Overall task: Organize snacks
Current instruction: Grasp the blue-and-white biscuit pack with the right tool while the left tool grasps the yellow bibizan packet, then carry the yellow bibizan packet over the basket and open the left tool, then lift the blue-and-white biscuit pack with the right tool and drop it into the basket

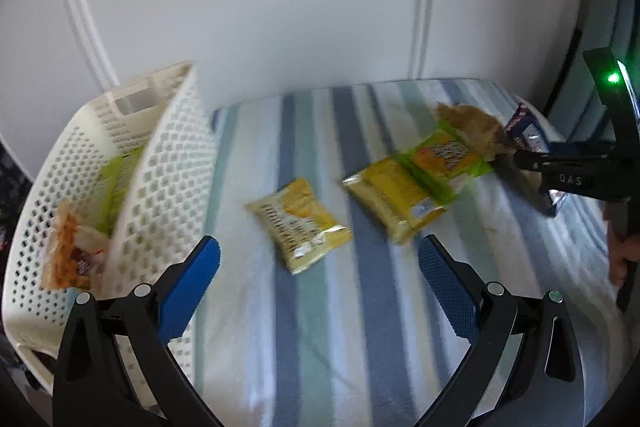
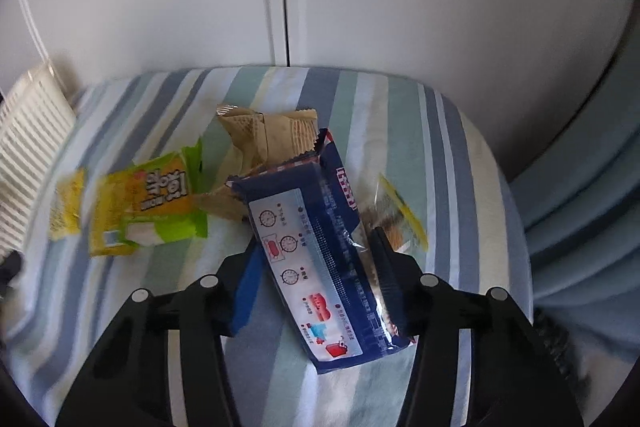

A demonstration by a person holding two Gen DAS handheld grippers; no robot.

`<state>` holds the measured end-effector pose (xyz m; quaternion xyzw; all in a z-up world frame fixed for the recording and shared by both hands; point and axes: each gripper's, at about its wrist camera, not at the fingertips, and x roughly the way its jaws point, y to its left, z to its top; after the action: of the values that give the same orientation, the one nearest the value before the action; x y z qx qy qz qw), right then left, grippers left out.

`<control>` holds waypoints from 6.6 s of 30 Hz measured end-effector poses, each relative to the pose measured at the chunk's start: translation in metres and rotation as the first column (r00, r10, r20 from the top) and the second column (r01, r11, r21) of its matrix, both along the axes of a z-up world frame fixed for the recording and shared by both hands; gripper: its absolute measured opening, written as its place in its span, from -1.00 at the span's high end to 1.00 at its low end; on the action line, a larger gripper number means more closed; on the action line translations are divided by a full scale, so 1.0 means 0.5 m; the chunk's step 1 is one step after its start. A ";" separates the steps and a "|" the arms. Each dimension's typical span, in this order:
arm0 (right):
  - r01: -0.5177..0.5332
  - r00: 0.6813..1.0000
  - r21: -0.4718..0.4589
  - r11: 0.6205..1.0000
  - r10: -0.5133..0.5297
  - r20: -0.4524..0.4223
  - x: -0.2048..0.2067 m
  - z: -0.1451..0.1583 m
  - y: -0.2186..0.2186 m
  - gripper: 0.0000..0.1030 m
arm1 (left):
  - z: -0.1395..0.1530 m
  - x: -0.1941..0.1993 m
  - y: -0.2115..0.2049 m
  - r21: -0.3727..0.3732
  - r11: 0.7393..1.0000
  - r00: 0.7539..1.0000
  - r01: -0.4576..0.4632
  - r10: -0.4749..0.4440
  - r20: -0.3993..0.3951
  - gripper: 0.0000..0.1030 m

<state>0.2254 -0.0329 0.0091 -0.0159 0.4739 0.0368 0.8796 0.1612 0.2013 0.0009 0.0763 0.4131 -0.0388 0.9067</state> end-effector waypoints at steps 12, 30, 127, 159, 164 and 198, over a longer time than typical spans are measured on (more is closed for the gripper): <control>0.017 0.999 0.188 0.982 -0.011 -0.036 -0.032 -0.012 -0.037 -0.02 | -0.047 0.103 0.035 -0.235 0.962 0.967 -0.138 0.080 -0.240 -0.95; -0.005 1.000 0.211 0.978 0.008 -0.013 -0.020 0.002 -0.032 -0.04 | -0.110 0.186 0.041 -0.030 0.951 0.919 -0.309 0.290 -0.268 -0.07; -0.321 0.946 0.494 0.808 0.296 0.131 -0.097 0.226 0.371 0.08 | 0.106 -0.329 0.314 -0.304 0.720 0.633 -0.624 0.694 0.342 -0.96; -0.240 0.947 0.079 0.968 0.251 -0.202 -0.099 -0.047 0.433 -0.31 | 0.103 -0.347 0.340 -0.392 0.693 0.619 -0.606 0.720 0.316 -0.96; -0.260 0.949 0.002 0.966 0.256 -0.183 -0.112 -0.041 0.444 0.10 | 0.106 -0.355 0.347 -0.408 0.688 0.616 -0.600 0.723 0.313 -0.96; -0.234 0.968 0.411 0.881 0.252 0.012 -0.035 0.189 0.605 0.06 | 0.110 -0.369 0.361 -0.449 0.660 0.590 -0.602 0.747 0.307 -0.96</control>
<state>0.2081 0.2698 0.1038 0.1100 0.4682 0.2455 0.8417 -0.0235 0.3817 0.0557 -0.2186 0.1684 0.2703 0.9224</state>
